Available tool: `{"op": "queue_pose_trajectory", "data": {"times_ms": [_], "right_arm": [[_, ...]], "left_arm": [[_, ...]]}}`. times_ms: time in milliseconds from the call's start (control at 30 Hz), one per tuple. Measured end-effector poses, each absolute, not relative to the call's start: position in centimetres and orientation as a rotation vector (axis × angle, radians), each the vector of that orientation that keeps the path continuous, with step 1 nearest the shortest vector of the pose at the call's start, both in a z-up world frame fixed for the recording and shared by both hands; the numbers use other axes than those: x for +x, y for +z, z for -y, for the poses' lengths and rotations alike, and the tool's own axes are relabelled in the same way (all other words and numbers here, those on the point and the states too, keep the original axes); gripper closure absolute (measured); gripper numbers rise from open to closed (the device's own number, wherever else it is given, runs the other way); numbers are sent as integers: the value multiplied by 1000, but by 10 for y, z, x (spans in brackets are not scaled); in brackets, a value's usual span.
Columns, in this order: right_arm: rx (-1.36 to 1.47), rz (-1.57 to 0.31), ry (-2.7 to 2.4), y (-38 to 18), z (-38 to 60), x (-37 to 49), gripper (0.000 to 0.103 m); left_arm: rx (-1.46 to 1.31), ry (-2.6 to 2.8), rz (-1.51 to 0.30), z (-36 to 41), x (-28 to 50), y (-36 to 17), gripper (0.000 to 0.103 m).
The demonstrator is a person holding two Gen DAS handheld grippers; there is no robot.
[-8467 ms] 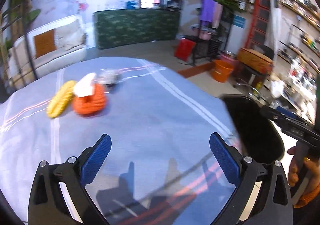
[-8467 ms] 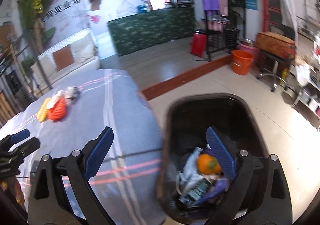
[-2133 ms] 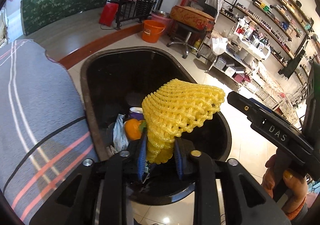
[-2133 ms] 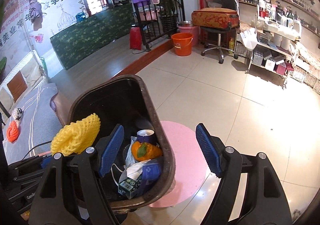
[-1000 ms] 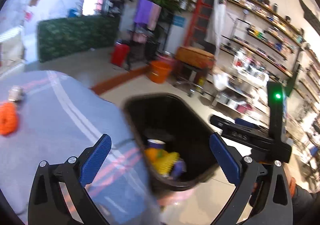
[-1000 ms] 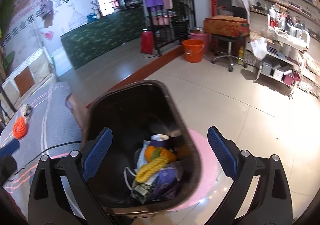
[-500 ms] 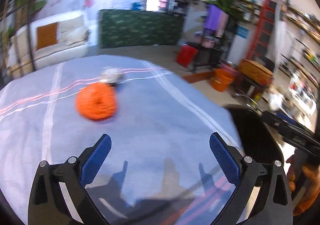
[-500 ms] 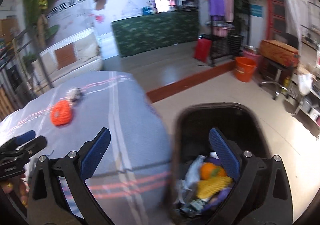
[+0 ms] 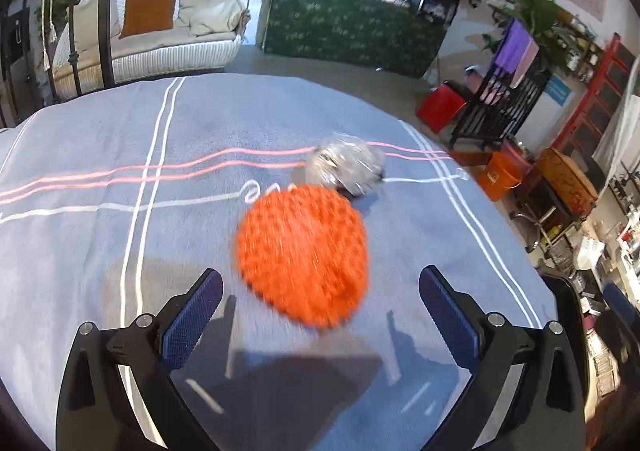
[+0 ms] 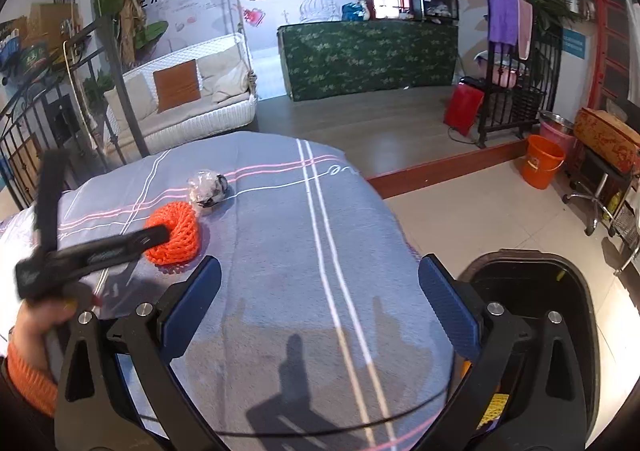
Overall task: Collect trash
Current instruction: 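Move both tools back over the orange net and plastic bag on the bed, then grasp the orange foam fruit net with the left tool, then grasp the balled clear plastic bag with the right tool while the left holds the orange net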
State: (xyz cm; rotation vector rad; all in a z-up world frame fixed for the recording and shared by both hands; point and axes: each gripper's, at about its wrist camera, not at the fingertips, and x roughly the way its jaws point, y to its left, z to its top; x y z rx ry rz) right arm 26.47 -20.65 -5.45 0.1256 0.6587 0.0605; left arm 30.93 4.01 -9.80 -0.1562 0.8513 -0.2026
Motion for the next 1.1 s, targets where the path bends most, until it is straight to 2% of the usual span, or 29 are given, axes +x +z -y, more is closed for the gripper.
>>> {"op": "queue_pose_trajectory", "data": {"times_ms": [167, 267, 333, 367, 433, 533, 700, 833, 1100], "right_arm": [[119, -672, 69, -56, 202, 275, 6], [125, -689, 81, -57, 198, 288, 6], [140, -701, 94, -59, 195, 297, 6], [148, -709, 103, -60, 192, 303, 6], [155, -722, 114, -63, 187, 312, 6], [151, -740, 134, -66, 172, 330, 6], [108, -757, 175, -64, 144, 357, 6], [56, -774, 201, -66, 115, 383, 6], [-34, -855, 223, -91, 67, 444, 6]], "left_arm": [[-122, -173, -912, -39, 331, -107, 8], [-135, -170, -931, -44, 335, -110, 22], [-157, -179, -942, -48, 336, -114, 37], [-166, -182, -934, -50, 337, -113, 40], [-186, -198, -913, -54, 328, -111, 63], [-218, -198, -835, -62, 314, -102, 72], [-290, -114, -686, -90, 290, -90, 73], [-403, -117, -685, -112, 285, -97, 73], [-432, -133, -633, -110, 272, -88, 73]]}}
